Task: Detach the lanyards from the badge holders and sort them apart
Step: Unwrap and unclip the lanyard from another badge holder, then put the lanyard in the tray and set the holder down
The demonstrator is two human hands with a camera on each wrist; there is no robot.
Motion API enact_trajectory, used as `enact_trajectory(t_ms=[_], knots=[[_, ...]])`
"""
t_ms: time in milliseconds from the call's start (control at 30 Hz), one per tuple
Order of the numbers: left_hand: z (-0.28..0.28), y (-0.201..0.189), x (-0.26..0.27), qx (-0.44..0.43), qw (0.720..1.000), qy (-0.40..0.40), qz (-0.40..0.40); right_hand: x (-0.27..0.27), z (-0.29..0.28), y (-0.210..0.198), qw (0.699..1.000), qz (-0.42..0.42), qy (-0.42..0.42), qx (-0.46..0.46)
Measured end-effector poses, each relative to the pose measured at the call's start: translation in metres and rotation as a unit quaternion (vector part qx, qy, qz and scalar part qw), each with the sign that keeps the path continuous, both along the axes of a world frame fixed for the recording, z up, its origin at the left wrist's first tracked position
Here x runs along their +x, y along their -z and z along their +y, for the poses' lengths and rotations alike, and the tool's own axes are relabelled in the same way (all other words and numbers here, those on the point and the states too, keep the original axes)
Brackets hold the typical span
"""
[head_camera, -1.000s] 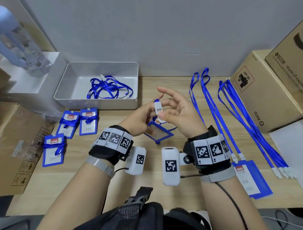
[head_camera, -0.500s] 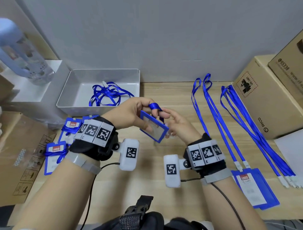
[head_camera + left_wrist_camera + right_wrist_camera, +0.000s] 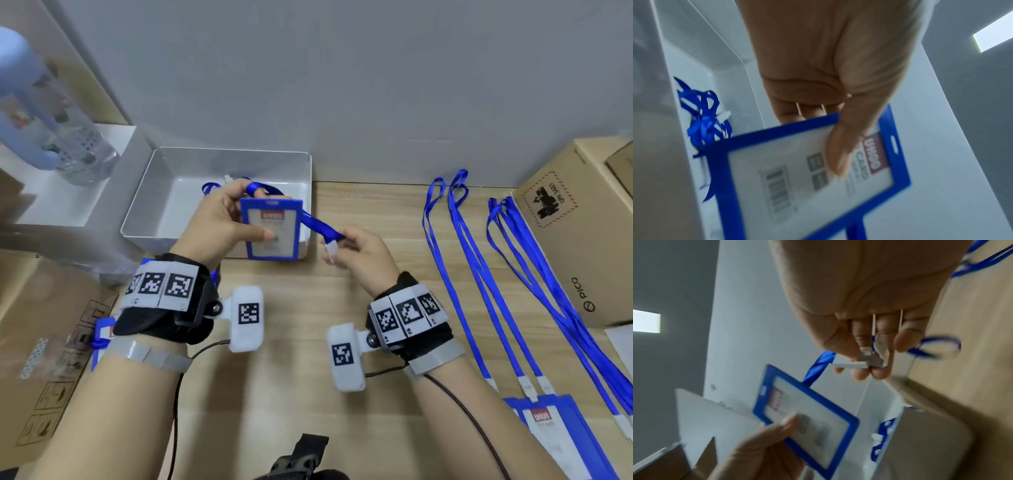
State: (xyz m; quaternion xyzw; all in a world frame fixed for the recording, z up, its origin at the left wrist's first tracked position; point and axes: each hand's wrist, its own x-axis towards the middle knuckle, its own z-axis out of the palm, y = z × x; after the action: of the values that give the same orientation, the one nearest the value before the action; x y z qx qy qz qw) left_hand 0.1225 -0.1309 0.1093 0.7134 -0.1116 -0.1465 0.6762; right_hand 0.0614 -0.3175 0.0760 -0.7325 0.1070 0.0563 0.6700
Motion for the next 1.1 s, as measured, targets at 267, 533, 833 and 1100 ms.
enact_trajectory(t_ms=[267,533,833,1100], knots=[[0.039,0.002,0.059,0.020,0.972,-0.214,-0.098,0.087,0.064,-0.015,0.995,-0.072,-0.036,-0.054],[0.051,0.048,0.043,0.092,0.946,-0.306,-0.049,0.079,0.061,0.022,0.992,0.048,-0.056,-0.105],[-0.018,0.040,-0.016,-0.056,0.991,-0.117,0.043,0.008,0.024,0.014,0.999,0.008,-0.009,0.040],[-0.118,0.055,-0.070,-0.073,0.986,-0.023,0.148,-0.055,-0.066,0.010,0.996,0.011,0.081,0.041]])
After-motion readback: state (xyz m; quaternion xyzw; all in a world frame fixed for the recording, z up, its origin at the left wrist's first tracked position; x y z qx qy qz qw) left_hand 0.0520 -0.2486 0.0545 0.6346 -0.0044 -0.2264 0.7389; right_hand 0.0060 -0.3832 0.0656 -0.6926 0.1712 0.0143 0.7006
